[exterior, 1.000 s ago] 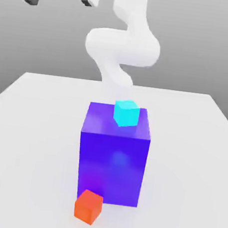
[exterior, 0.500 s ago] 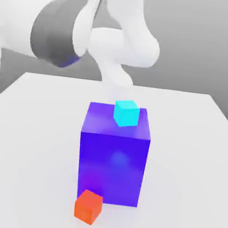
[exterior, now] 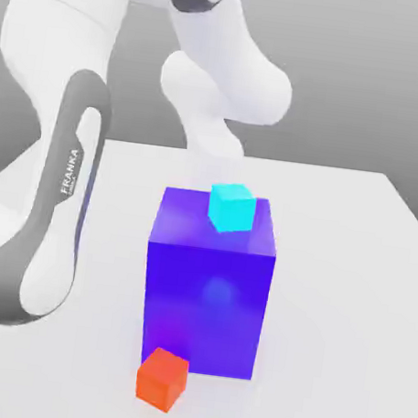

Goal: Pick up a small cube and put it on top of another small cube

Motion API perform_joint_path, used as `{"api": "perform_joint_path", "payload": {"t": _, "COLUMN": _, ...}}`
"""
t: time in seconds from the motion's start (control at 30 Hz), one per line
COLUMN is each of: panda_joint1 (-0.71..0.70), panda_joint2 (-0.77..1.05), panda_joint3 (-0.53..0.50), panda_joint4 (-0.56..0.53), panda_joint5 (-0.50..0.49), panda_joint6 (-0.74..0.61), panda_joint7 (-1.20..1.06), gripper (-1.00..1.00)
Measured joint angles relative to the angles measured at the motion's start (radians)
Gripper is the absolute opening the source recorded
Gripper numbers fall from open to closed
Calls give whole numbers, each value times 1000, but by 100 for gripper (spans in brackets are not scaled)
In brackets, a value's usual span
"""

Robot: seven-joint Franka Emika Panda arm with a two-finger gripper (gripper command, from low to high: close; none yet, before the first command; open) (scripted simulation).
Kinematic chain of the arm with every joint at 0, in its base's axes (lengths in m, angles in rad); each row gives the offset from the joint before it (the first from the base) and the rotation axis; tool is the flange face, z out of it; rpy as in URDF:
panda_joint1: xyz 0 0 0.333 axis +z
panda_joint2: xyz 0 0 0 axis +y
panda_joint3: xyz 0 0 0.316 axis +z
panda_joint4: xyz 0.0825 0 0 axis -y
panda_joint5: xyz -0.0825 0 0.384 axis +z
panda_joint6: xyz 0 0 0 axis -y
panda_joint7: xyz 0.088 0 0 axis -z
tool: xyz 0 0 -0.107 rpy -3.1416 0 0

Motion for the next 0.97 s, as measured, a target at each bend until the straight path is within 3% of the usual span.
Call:
{"api": "perform_joint_path", "payload": {"t": 0.23, "panda_joint1": 17, "panda_joint2": -119, "panda_joint3": -11, "panda_joint4": -33, "panda_joint5": -14, "panda_joint6": -87, "panda_joint7": 10, "gripper": -100}}
{"api": "perform_joint_path", "payload": {"t": 0.43, "panda_joint1": 147, "panda_joint2": -241, "panda_joint3": 73, "panda_joint4": -148, "panda_joint5": -45, "panda_joint6": -96, "panda_joint7": 35, "gripper": -100}}
{"api": "perform_joint_path", "payload": {"t": 0.7, "panda_joint1": 340, "panda_joint2": -397, "panda_joint3": 191, "panda_joint4": -310, "panda_joint5": -141, "panda_joint6": -85, "panda_joint7": 104, "gripper": -100}}
{"api": "perform_joint_path", "payload": {"t": 0.83, "panda_joint1": 374, "panda_joint2": -304, "panda_joint3": 187, "panda_joint4": -321, "panda_joint5": -179, "panda_joint6": 20, "panda_joint7": 132, "gripper": -100}}
{"api": "perform_joint_path", "payload": {"t": 0.87, "panda_joint1": 378, "panda_joint2": -279, "panda_joint3": 183, "panda_joint4": -320, "panda_joint5": -185, "panda_joint6": 44, "panda_joint7": 136, "gripper": 100}}
{"api": "perform_joint_path", "payload": {"t": 0.97, "panda_joint1": 378, "panda_joint2": -279, "panda_joint3": 183, "panda_joint4": -320, "panda_joint5": -185, "panda_joint6": 44, "panda_joint7": 136, "gripper": 100}}
